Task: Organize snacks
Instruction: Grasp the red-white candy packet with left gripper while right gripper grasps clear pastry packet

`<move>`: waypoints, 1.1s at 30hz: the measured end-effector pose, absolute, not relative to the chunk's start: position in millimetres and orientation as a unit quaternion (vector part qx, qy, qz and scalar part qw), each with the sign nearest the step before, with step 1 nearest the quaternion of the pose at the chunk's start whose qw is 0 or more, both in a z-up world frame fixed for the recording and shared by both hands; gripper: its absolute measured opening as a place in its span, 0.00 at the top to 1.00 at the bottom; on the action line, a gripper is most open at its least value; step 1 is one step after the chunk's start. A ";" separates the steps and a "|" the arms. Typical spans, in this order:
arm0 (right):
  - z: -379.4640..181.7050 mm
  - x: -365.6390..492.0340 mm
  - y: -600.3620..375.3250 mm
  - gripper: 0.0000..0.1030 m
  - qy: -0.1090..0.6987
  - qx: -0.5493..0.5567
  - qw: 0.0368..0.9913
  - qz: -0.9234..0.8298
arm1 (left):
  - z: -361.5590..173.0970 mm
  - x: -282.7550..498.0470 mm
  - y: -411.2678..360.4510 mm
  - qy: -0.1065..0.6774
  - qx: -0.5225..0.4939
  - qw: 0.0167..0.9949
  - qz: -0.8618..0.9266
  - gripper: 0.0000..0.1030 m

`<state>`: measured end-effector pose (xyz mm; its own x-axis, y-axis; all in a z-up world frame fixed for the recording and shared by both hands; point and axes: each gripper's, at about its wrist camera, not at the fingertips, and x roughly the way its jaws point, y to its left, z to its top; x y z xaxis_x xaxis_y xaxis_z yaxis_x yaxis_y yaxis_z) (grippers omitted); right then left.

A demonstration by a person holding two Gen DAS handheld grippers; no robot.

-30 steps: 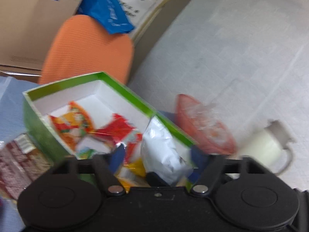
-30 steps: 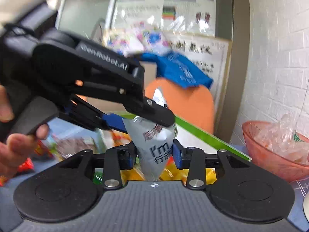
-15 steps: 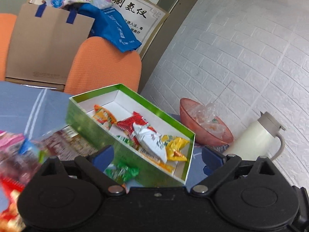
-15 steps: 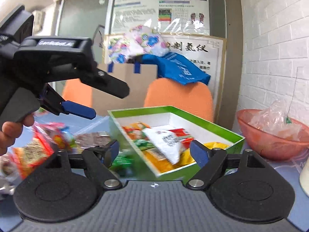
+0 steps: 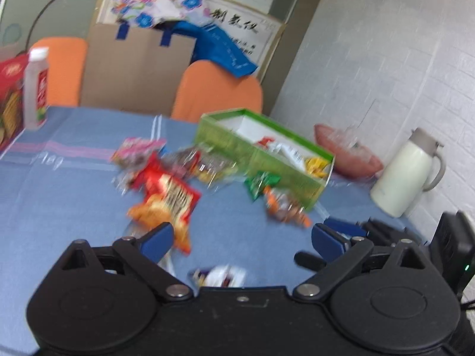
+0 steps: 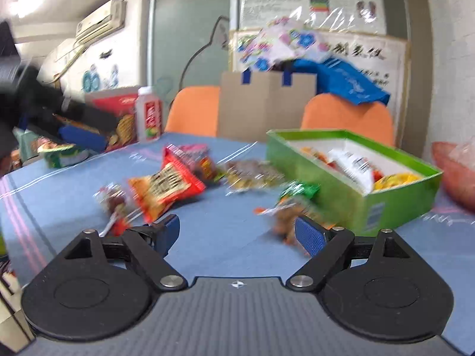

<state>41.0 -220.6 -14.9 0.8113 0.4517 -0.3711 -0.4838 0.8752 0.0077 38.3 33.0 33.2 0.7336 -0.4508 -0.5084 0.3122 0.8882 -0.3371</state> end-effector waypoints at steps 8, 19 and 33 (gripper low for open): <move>-19.5 33.9 -213.5 0.00 0.204 -0.069 0.948 0.233 | -3.8 25.9 32.9 0.316 -0.128 0.917 -0.206 0.00; -20.7 36.1 -213.5 0.00 0.216 -0.074 0.951 0.210 | -32.9 52.5 21.9 0.326 -0.126 0.916 -0.198 0.49; -17.3 46.1 -131.1 0.00 0.215 -0.103 0.907 0.347 | -16.1 -9.1 109.4 0.296 -0.171 0.934 -0.104 0.50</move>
